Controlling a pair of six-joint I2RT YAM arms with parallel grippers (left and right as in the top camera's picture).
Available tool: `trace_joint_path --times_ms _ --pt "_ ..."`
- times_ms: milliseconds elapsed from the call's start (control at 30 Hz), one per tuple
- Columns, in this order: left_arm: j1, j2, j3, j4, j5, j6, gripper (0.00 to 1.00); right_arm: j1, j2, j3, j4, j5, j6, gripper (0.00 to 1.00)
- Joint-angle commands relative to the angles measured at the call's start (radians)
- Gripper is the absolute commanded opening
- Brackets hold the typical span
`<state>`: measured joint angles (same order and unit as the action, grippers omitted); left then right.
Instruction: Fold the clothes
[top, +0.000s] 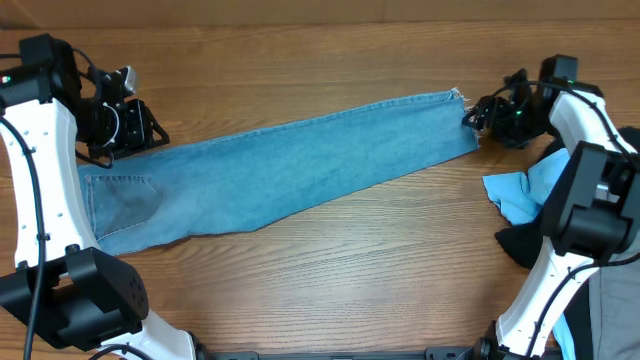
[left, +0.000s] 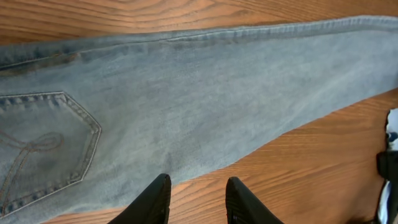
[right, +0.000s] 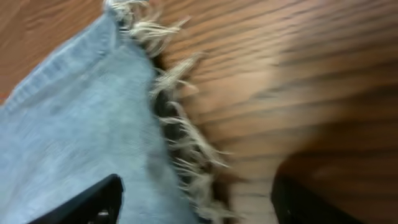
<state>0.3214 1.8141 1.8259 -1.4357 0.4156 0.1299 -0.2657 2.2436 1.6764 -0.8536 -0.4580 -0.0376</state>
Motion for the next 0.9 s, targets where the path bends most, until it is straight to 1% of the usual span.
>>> trace_joint_path --times_ms 0,67,133,200,300,333,533,733,867 --pt "-0.016 0.005 0.002 0.0 0.0 0.026 0.33 0.057 0.074 -0.013 -0.007 -0.045 -0.023 0.7" --pt "-0.016 0.005 0.002 0.003 0.0 0.027 0.33 0.081 0.074 -0.014 -0.005 -0.045 -0.023 0.58" --pt "-0.014 0.005 0.002 0.002 -0.006 0.027 0.33 0.089 0.074 -0.014 -0.012 -0.044 -0.023 0.5" --pt "-0.014 0.005 0.002 -0.005 -0.013 0.027 0.33 0.091 0.074 -0.014 -0.015 -0.045 -0.023 0.39" --pt "-0.014 0.005 0.002 -0.007 -0.045 0.027 0.32 0.087 0.074 -0.011 -0.014 -0.045 -0.023 0.09" --pt "-0.014 0.005 0.002 -0.008 -0.055 0.027 0.31 0.079 0.074 -0.006 -0.016 -0.045 -0.018 0.04" --pt "-0.013 0.005 0.002 -0.06 -0.137 0.027 0.28 0.016 0.034 0.068 -0.092 -0.039 0.024 0.04" --pt "-0.013 0.005 0.002 -0.064 -0.135 0.027 0.27 -0.039 -0.037 0.136 -0.18 0.056 0.066 0.04" --pt "-0.013 0.005 0.002 -0.064 -0.135 0.026 0.27 -0.042 -0.084 0.141 -0.212 0.064 0.077 0.04"
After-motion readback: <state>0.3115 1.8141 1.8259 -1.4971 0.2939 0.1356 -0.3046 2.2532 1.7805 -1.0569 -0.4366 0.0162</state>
